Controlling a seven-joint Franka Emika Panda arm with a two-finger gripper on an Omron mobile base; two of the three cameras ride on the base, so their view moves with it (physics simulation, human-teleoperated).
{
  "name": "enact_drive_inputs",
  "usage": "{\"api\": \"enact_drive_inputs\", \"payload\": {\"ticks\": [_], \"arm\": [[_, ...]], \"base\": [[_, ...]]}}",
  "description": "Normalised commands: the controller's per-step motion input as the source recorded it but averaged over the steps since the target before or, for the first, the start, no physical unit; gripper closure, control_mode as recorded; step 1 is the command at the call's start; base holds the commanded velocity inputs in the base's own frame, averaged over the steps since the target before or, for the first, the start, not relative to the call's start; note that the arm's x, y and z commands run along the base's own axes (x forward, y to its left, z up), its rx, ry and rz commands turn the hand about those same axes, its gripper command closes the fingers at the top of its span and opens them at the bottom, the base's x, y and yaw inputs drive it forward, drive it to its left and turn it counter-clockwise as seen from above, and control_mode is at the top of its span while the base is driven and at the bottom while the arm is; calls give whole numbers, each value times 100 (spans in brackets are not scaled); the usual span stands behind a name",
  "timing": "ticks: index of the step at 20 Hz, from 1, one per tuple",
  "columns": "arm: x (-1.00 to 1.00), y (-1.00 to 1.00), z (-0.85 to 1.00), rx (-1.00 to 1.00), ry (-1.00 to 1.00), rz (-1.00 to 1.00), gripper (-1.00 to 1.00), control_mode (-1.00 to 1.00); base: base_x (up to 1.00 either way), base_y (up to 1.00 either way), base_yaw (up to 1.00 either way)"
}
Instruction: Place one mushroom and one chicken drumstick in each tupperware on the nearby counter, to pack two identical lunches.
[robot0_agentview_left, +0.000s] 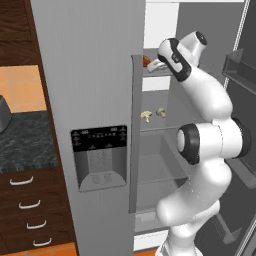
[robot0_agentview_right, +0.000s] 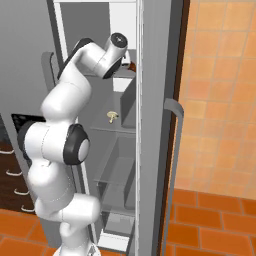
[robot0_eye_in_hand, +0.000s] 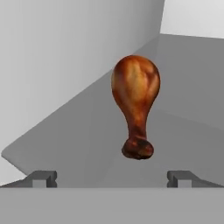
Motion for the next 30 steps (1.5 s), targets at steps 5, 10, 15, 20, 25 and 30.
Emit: {"api": "enact_drive_inputs", "payload": {"ticks": [5, 10, 15, 20, 25, 30], "arm": [[43, 0, -10, 0, 0, 4, -100, -100], [46, 0, -5, 0, 0, 4, -100, -100], [41, 0, -13, 0, 0, 2, -100, -100], [29, 2, -31, 0, 0, 0, 100, -100], [21, 3, -28, 0, 0, 0, 100, -100], [-47, 0, -2, 0, 0, 0, 100, -100]], "base": [[0, 0, 0], [0, 0, 0], [0, 0, 0], [0, 0, 0], [0, 0, 0], [0, 0, 0]]}}
